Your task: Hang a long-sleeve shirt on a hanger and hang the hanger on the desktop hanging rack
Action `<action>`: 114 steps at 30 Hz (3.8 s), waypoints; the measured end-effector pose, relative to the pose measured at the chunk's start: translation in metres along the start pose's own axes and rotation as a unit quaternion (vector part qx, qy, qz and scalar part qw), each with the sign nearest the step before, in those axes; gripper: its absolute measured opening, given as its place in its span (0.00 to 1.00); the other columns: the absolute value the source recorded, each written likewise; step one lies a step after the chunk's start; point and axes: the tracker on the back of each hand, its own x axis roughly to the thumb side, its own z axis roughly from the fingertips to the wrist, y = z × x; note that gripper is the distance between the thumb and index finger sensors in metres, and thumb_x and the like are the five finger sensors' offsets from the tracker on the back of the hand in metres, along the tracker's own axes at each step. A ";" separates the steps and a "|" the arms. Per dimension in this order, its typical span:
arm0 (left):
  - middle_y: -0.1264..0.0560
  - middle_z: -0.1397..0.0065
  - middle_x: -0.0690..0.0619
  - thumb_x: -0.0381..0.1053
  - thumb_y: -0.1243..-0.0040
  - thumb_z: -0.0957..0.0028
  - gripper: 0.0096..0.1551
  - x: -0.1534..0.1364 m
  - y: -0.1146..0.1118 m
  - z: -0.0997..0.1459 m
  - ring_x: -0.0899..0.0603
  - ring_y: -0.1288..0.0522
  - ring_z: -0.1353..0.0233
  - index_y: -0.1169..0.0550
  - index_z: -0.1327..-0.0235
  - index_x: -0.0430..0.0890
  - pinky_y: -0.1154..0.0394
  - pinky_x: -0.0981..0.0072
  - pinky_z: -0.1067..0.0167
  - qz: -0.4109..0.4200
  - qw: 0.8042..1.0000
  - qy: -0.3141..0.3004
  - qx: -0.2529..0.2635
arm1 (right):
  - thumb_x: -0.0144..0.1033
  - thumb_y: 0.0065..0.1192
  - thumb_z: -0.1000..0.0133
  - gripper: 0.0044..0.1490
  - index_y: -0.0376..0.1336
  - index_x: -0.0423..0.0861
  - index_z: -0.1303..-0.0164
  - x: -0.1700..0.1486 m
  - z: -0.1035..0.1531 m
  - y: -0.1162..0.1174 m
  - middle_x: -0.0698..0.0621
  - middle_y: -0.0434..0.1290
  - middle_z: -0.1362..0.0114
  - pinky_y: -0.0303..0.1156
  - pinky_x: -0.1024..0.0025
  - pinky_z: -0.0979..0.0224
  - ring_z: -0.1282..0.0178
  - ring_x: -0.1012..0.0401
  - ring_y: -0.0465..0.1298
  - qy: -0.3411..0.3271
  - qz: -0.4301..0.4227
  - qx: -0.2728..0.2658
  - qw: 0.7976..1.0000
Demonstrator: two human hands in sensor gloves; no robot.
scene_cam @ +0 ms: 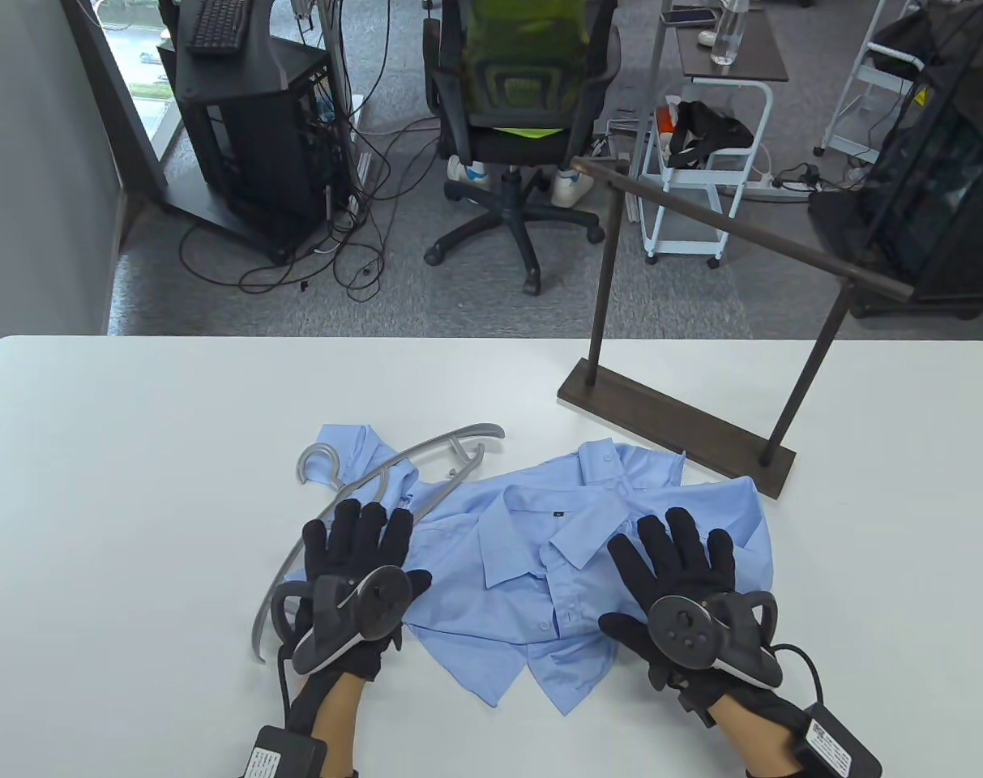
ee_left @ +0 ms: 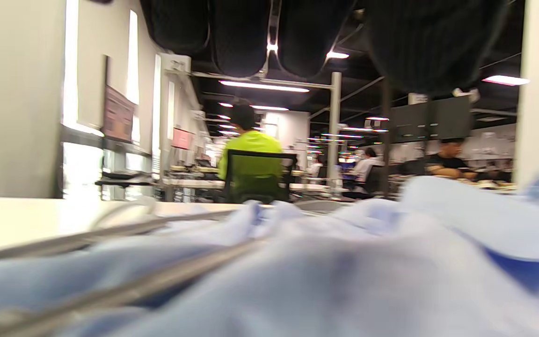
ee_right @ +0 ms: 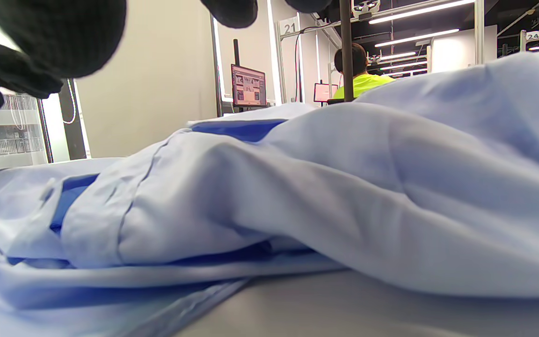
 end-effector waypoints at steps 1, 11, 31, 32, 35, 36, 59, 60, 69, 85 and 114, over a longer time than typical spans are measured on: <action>0.36 0.20 0.42 0.66 0.36 0.57 0.45 -0.010 0.001 -0.001 0.31 0.36 0.20 0.29 0.24 0.51 0.44 0.29 0.30 0.000 1.000 0.021 -0.001 | 0.69 0.64 0.56 0.56 0.52 0.57 0.19 0.000 0.000 0.000 0.42 0.46 0.15 0.37 0.24 0.23 0.14 0.38 0.42 0.000 -0.001 -0.001 1.000; 0.32 0.23 0.39 0.58 0.32 0.53 0.38 -0.085 -0.016 0.000 0.29 0.30 0.25 0.25 0.28 0.47 0.38 0.27 0.35 0.048 0.981 0.184 -0.037 | 0.69 0.64 0.56 0.56 0.52 0.57 0.18 0.000 0.001 -0.001 0.42 0.46 0.15 0.37 0.24 0.23 0.14 0.38 0.42 -0.004 -0.001 -0.004 1.000; 0.29 0.25 0.32 0.53 0.26 0.54 0.34 -0.111 -0.049 -0.011 0.23 0.32 0.27 0.16 0.37 0.39 0.38 0.24 0.39 0.045 0.953 0.273 -0.127 | 0.68 0.64 0.55 0.56 0.52 0.56 0.18 0.000 0.002 0.003 0.42 0.46 0.15 0.37 0.24 0.23 0.14 0.38 0.41 0.006 0.009 0.006 1.000; 0.30 0.25 0.32 0.53 0.26 0.55 0.34 -0.111 -0.049 -0.011 0.23 0.32 0.26 0.16 0.37 0.39 0.38 0.23 0.39 0.043 0.952 0.273 -0.131 | 0.68 0.64 0.55 0.56 0.52 0.56 0.18 0.000 0.002 0.004 0.42 0.46 0.15 0.37 0.24 0.23 0.14 0.38 0.41 0.006 0.010 0.008 1.000; 0.30 0.25 0.31 0.52 0.25 0.55 0.33 -0.109 -0.052 -0.013 0.22 0.33 0.26 0.15 0.38 0.38 0.37 0.22 0.40 0.040 0.950 0.276 -0.137 | 0.68 0.64 0.55 0.56 0.52 0.56 0.18 0.001 0.002 0.004 0.42 0.46 0.15 0.37 0.24 0.23 0.14 0.38 0.41 0.006 0.011 0.010 1.000; 0.30 0.26 0.31 0.52 0.25 0.55 0.33 -0.108 -0.052 -0.013 0.22 0.32 0.27 0.15 0.39 0.38 0.37 0.21 0.41 0.038 0.950 0.277 -0.139 | 0.68 0.64 0.55 0.56 0.52 0.56 0.18 0.001 0.002 0.004 0.42 0.46 0.15 0.37 0.24 0.23 0.14 0.38 0.41 0.006 0.012 0.010 1.000; 0.20 0.46 0.43 0.51 0.39 0.50 0.28 -0.103 -0.018 -0.003 0.40 0.17 0.60 0.24 0.37 0.45 0.22 0.37 0.49 0.159 0.959 0.236 -0.012 | 0.65 0.64 0.53 0.53 0.52 0.56 0.19 -0.006 -0.001 0.004 0.41 0.47 0.16 0.38 0.25 0.23 0.15 0.38 0.42 0.030 0.003 0.017 0.999; 0.20 0.47 0.43 0.51 0.39 0.50 0.27 -0.100 -0.015 -0.003 0.40 0.17 0.61 0.24 0.37 0.46 0.22 0.37 0.50 0.159 0.959 0.232 -0.001 | 0.64 0.65 0.53 0.52 0.52 0.56 0.19 -0.007 -0.001 0.004 0.41 0.48 0.16 0.39 0.25 0.23 0.15 0.38 0.43 0.034 0.002 0.015 0.999; 0.19 0.47 0.45 0.52 0.39 0.50 0.27 -0.076 0.032 0.003 0.41 0.18 0.60 0.24 0.37 0.48 0.23 0.38 0.46 0.148 0.971 0.162 0.090 | 0.49 0.69 0.49 0.35 0.65 0.55 0.30 -0.029 -0.028 -0.022 0.41 0.65 0.29 0.60 0.37 0.26 0.26 0.39 0.65 0.126 -0.057 -0.044 0.989; 0.18 0.46 0.46 0.51 0.37 0.51 0.27 -0.080 0.048 0.031 0.38 0.16 0.54 0.21 0.37 0.49 0.32 0.32 0.37 0.147 0.978 0.113 0.098 | 0.39 0.71 0.50 0.39 0.62 0.63 0.26 -0.014 -0.133 0.011 0.42 0.71 0.33 0.65 0.39 0.30 0.32 0.40 0.71 0.128 -0.007 0.184 0.975; 0.19 0.42 0.50 0.53 0.37 0.51 0.27 -0.027 0.035 0.013 0.40 0.16 0.48 0.22 0.36 0.53 0.35 0.31 0.33 0.233 0.972 -0.017 0.016 | 0.35 0.73 0.53 0.24 0.73 0.56 0.45 0.018 -0.021 -0.062 0.46 0.77 0.41 0.67 0.41 0.31 0.37 0.45 0.76 0.007 0.025 -0.158 0.987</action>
